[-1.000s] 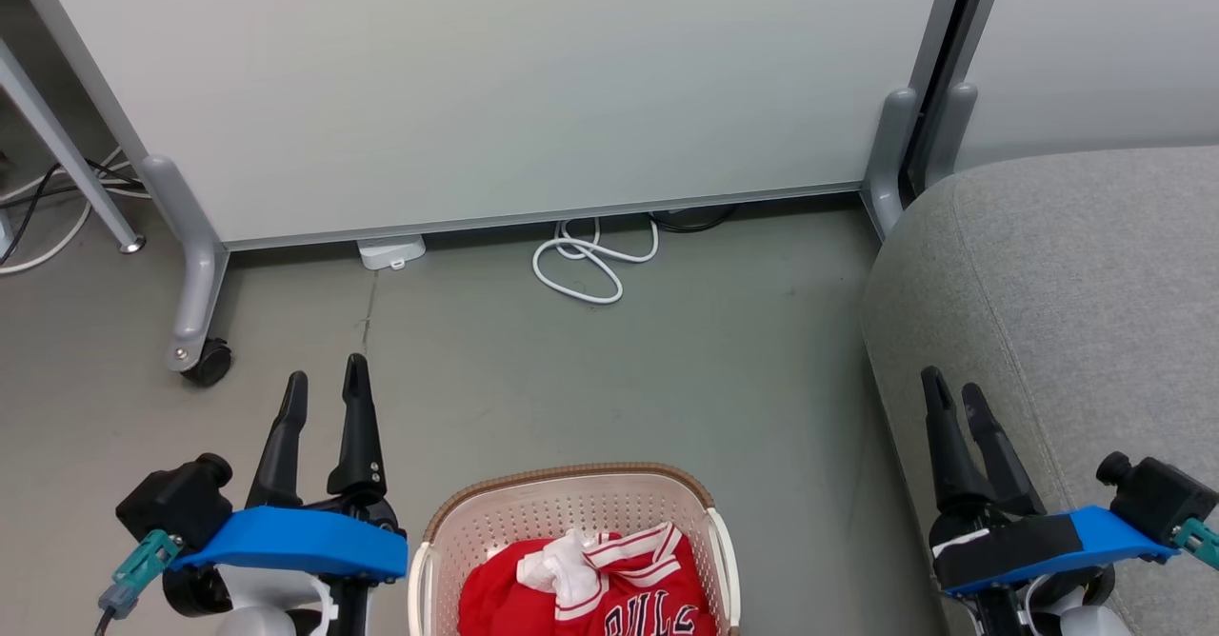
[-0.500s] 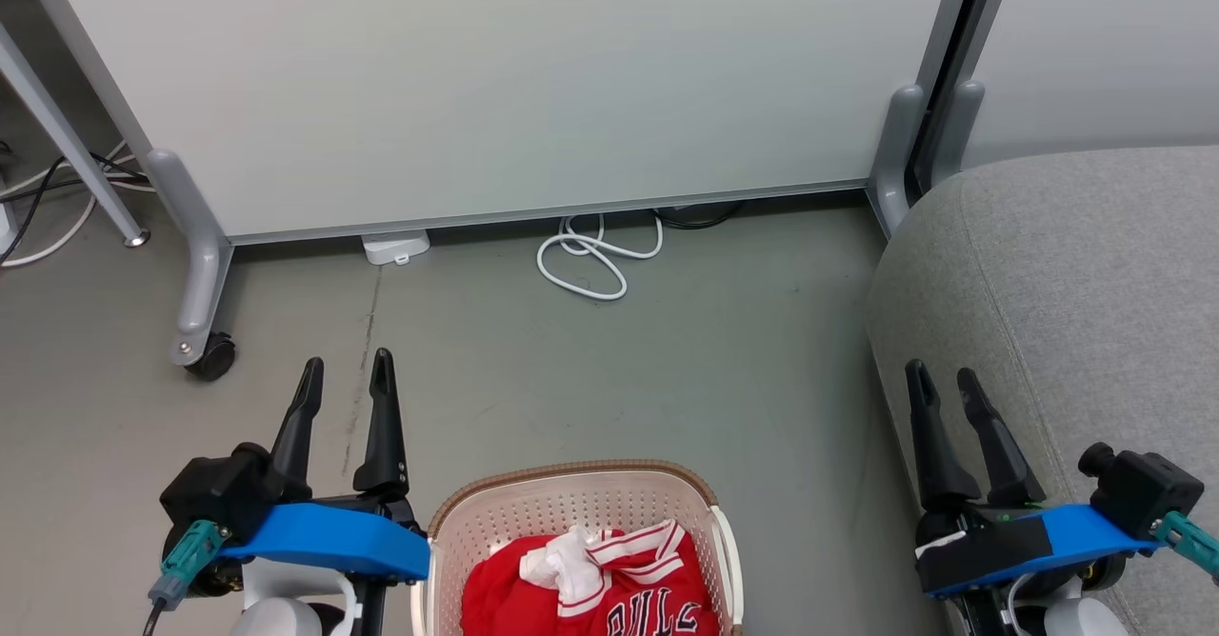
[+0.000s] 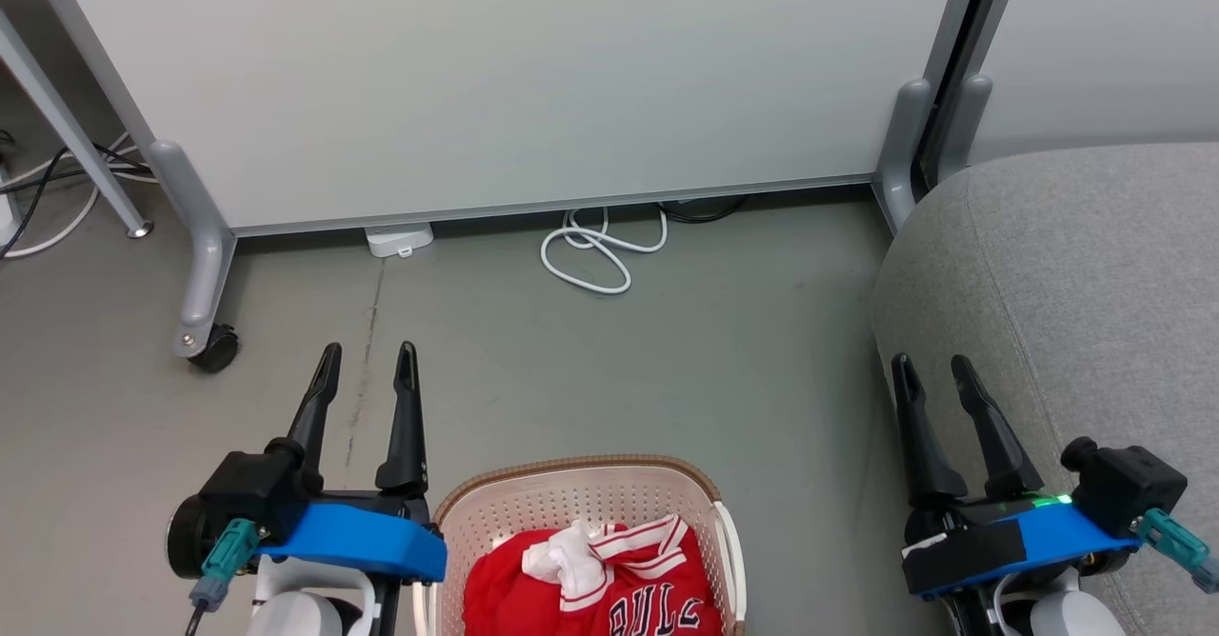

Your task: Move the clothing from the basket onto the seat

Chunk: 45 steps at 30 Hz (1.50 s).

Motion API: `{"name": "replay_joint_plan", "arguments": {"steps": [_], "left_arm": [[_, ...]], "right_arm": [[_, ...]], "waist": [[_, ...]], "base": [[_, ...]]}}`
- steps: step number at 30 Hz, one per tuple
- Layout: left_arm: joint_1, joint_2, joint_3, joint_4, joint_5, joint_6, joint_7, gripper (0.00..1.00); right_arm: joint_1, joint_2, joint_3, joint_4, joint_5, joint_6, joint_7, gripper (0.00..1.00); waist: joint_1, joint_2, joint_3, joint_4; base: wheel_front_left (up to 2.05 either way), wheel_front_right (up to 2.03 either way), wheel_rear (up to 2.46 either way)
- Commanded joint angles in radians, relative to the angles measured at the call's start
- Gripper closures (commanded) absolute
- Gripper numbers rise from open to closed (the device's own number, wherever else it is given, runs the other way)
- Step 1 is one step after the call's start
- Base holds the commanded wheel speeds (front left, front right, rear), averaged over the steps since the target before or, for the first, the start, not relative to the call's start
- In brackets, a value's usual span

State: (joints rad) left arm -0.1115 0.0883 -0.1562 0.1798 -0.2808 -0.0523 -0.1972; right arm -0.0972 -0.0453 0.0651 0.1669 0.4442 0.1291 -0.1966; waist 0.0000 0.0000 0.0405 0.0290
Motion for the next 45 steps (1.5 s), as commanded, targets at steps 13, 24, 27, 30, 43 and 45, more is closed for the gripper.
{"name": "replay_joint_plan", "arguments": {"steps": [13, 24, 27, 30, 43, 45], "left_arm": [[-0.03, 0.008, -0.025, -0.003, 0.105, -0.007, -0.034, 0.0], [-0.03, -0.004, -0.024, 0.012, 0.144, -0.035, -0.054, 0.0], [-0.031, -0.008, -0.025, 0.022, 0.153, -0.044, -0.06, 0.0], [-0.033, -0.01, -0.025, 0.03, 0.164, -0.05, -0.064, 0.0], [-0.037, -0.018, -0.012, 0.046, 0.171, -0.065, -0.07, 0.0], [-0.037, -0.019, -0.01, 0.048, 0.173, -0.067, -0.07, 0.0]], "right_arm": [[-0.019, -0.007, 0.013, -0.007, -0.109, 0.002, -0.035, 0.0], [-0.018, -0.007, 0.024, -0.004, -0.166, 0.002, -0.056, 0.0], [-0.02, -0.007, 0.024, 0.0, -0.169, 0.003, -0.061, 0.0], [-0.022, -0.007, 0.021, 0.006, -0.164, 0.003, -0.066, 0.0], [-0.024, -0.007, 0.018, 0.023, -0.14, 0.003, -0.07, 0.0], [-0.024, -0.007, 0.018, 0.024, -0.137, 0.003, -0.07, 0.0]], "waist": [[0.0, 0.0, 0.01, 0.007], [0.0, 0.0, 0.01, 0.012], [0.0, 0.0, 0.012, 0.014], [0.0, 0.0, 0.013, 0.016], [0.0, 0.0, 0.015, 0.018], [0.0, 0.0, 0.015, 0.018]], "base": [[0.0, 0.0, 0.0], [0.0, 0.0, 0.0], [0.0, 0.0, 0.0], [0.0, 0.0, 0.0], [0.0, 0.0, 0.0], [0.0, 0.0, 0.0]]}}
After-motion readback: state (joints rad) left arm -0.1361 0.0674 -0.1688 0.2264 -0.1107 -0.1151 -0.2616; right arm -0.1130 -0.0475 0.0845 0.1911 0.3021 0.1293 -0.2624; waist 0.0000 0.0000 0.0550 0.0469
